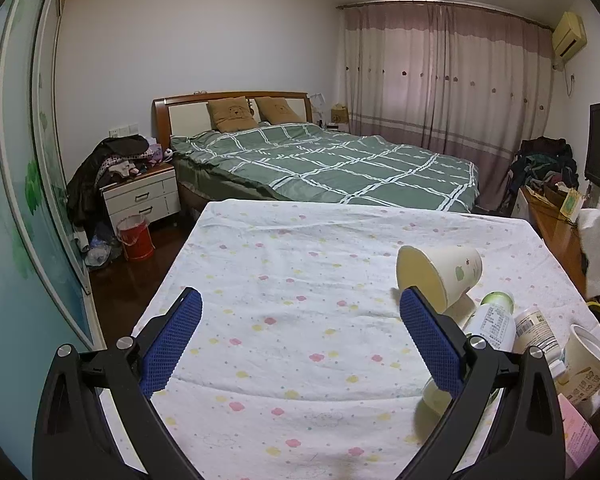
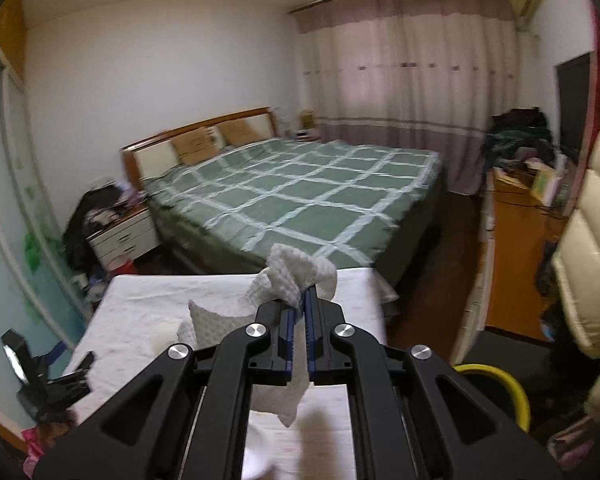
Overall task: Collect trash
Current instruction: 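Carry the white tissue to the yellow bin and open the right tool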
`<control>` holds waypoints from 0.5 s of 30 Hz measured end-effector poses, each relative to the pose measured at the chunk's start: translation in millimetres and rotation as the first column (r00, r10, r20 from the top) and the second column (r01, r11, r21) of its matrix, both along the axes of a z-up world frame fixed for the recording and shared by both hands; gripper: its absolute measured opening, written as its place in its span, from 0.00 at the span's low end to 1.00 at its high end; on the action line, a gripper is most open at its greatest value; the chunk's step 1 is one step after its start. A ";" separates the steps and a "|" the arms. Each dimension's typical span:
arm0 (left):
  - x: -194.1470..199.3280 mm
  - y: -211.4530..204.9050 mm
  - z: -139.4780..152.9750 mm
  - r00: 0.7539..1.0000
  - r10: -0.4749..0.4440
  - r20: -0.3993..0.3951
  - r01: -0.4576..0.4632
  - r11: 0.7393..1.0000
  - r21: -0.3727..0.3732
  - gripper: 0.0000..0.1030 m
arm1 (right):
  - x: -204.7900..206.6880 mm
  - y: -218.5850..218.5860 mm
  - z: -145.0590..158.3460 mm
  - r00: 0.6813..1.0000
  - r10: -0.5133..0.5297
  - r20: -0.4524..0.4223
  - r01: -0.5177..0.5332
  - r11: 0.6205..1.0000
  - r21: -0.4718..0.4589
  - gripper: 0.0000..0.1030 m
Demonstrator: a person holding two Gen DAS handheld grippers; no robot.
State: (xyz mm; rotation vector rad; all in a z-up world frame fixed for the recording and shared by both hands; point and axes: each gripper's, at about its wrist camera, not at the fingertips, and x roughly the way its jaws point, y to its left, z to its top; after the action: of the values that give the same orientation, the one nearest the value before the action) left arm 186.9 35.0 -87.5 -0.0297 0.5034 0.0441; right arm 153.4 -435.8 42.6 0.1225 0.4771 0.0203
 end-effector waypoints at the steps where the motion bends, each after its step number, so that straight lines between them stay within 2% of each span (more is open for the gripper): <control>1: 0.0 -0.1 -0.1 1.000 0.000 0.000 0.000 1.000 0.000 0.95 | -1.9 -14.2 0.2 1.000 -0.031 -0.006 0.031 1.000 -0.001 0.04; 6: 0.0 0.0 -0.1 1.000 0.000 -0.001 0.000 1.000 0.001 0.95 | -7.9 -66.9 -12.9 0.987 -0.152 -0.049 0.151 0.988 -0.010 0.04; 15: 2.4 -1.5 -3.3 1.000 0.002 -0.009 -0.001 1.000 0.017 0.95 | -10.7 -137.1 -68.6 0.939 -0.295 -0.176 0.298 0.954 -0.011 0.04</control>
State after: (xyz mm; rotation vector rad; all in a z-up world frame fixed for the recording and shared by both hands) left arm 189.3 33.5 -90.7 -0.0131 0.5116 0.0500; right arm 142.8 -572.9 -26.0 0.2128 0.6314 -0.2858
